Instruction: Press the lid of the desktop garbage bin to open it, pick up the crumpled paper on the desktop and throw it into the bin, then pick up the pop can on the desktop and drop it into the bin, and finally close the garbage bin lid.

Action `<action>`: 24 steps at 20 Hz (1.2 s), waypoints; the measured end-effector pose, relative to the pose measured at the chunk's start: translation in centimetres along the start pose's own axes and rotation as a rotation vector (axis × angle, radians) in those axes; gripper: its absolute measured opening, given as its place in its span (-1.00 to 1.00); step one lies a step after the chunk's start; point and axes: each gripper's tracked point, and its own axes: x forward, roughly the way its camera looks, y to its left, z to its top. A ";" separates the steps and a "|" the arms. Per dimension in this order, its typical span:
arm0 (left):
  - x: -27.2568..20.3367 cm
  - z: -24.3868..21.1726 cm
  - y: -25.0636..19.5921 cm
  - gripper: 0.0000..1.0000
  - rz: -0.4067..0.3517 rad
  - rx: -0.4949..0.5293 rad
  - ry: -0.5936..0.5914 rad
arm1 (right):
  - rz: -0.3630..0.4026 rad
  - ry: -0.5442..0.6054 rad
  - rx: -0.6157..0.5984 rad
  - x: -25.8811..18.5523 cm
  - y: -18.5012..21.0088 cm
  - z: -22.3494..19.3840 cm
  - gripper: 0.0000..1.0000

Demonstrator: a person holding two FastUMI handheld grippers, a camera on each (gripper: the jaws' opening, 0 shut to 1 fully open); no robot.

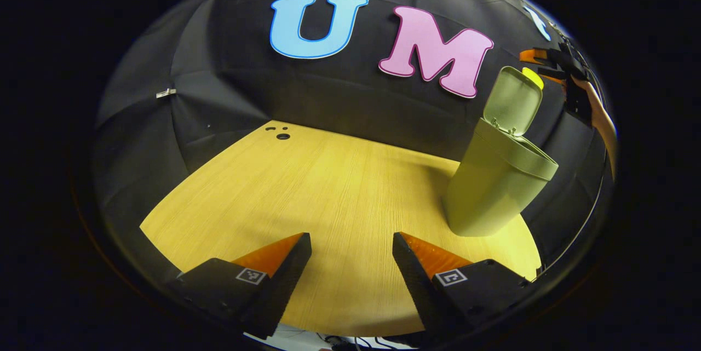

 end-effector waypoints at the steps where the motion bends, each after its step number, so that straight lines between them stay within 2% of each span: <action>1: -0.1 0.0 0.1 0.92 0.006 -0.005 -0.001 | 0.002 0.010 0.001 0.7 0.1 0.0 0.94; 5: -0.2 -0.2 0.8 0.92 0.032 -0.025 -0.003 | 0.002 0.053 -0.025 3.2 0.2 -0.6 0.94; 11: -0.6 -0.6 2.5 0.92 0.075 -0.057 -0.006 | 0.010 0.157 -0.029 5.1 0.5 -3.9 0.94; 17: -1.3 -1.3 3.4 0.92 0.089 -0.080 -0.007 | 0.018 0.183 -0.030 3.8 0.6 -4.4 0.96; 24: -2.0 -2.3 3.2 0.92 0.049 -0.087 -0.001 | 0.009 0.202 0.001 -0.3 0.8 -5.9 0.96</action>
